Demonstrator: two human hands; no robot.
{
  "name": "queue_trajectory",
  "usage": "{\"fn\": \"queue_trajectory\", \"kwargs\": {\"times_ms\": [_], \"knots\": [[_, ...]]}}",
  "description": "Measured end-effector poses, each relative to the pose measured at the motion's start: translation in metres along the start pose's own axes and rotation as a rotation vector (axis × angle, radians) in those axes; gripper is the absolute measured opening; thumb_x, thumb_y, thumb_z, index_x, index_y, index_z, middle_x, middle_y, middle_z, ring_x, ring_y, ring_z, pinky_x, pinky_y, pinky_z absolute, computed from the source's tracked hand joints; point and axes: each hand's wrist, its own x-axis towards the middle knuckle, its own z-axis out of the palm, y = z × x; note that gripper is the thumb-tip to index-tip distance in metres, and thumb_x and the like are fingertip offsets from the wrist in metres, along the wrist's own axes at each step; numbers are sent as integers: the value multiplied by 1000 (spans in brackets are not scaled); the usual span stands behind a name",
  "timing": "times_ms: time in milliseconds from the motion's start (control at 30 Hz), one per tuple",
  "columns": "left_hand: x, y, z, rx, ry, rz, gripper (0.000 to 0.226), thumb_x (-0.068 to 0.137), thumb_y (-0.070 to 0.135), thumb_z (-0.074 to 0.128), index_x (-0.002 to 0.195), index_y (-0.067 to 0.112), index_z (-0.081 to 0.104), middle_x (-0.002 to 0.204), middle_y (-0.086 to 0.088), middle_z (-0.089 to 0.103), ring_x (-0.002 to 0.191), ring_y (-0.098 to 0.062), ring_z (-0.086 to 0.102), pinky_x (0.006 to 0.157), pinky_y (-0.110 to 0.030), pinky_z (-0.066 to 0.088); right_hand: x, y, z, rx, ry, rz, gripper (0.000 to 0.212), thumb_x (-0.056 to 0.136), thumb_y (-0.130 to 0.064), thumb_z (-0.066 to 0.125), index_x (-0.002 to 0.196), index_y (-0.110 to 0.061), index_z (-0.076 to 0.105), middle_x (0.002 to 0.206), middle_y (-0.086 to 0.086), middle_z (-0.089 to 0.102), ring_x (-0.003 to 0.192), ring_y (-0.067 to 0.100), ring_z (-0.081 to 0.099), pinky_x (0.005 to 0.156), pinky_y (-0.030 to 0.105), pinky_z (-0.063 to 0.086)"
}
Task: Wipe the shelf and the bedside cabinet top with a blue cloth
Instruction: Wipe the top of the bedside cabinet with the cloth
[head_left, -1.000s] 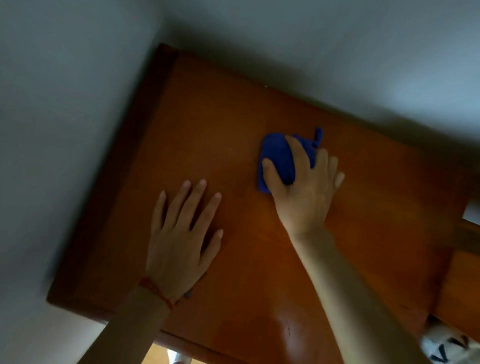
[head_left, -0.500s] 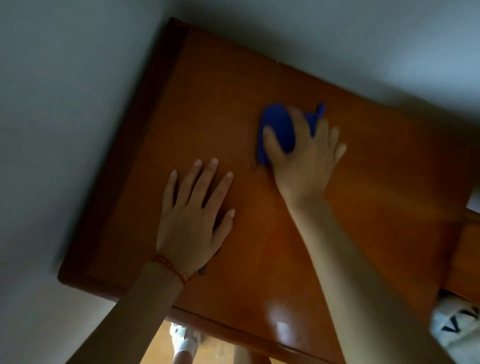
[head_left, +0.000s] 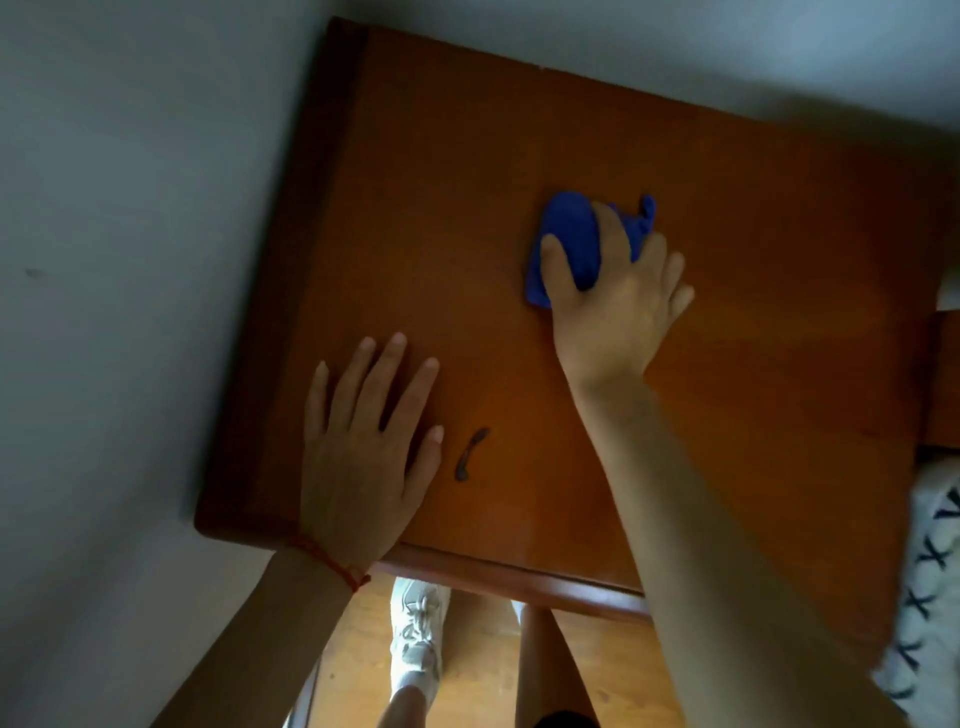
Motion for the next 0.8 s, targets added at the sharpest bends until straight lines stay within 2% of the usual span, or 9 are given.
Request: {"fn": "queue_trajectory", "kwargs": {"times_ms": [67, 200, 400, 467, 600, 667, 800], "knots": [[-6, -3, 1, 0, -20, 14, 48, 94, 41, 34, 135, 16, 37, 139, -20, 44, 131, -34, 29, 108, -51, 15, -35, 0, -7, 23, -4, 8, 52, 83, -54, 47, 118, -17, 56, 97, 14, 60, 84, 28, 52, 73, 31, 24], [-8, -5, 3, 10, -8, 33, 49, 90, 36, 40, 135, 15, 38, 140, -19, 43, 131, -33, 30, 107, -51, 17, -125, 7, -30, 34, -114, -34, 50, 84, -55, 43, 114, -17, 55, 92, 15, 57, 76, 27, 48, 70, 30, 22], [-10, -7, 4, -1, 3, 60, 48, 90, 34, 42, 133, 12, 46, 139, -20, 44, 130, -34, 32, 107, -52, 18, -68, -6, -10, -21, 25, 15, 52, 82, -54, 46, 113, -15, 60, 92, 17, 61, 80, 33, 53, 70, 38, 35], [-15, -8, 4, -7, 17, 72, 47, 90, 33, 42, 132, 13, 46, 138, -20, 45, 129, -34, 33, 106, -52, 19, -81, -6, -11, -1, 38, 38, 51, 83, -53, 47, 116, -15, 58, 94, 16, 61, 81, 31, 53, 71, 34, 32], [-40, -15, -2, -6, 23, 45, 45, 93, 34, 39, 133, 14, 43, 138, -20, 45, 130, -34, 32, 106, -53, 20, -173, 2, -39, 66, -97, 4, 49, 84, -54, 44, 117, -18, 52, 97, 15, 56, 81, 25, 46, 73, 27, 16], [-57, -20, -5, 8, 23, 33, 45, 93, 34, 38, 133, 14, 41, 138, -20, 45, 130, -33, 30, 106, -53, 19, -195, 5, -44, 72, -128, 9, 48, 82, -53, 45, 114, -18, 53, 95, 15, 56, 80, 25, 45, 72, 27, 16], [-77, -27, -7, 17, 35, 48, 46, 93, 34, 38, 135, 15, 38, 139, -20, 43, 131, -34, 30, 107, -54, 18, -165, -2, -32, 39, -17, -52, 49, 81, -54, 47, 108, -16, 62, 88, 13, 60, 77, 28, 50, 68, 32, 23]]}}
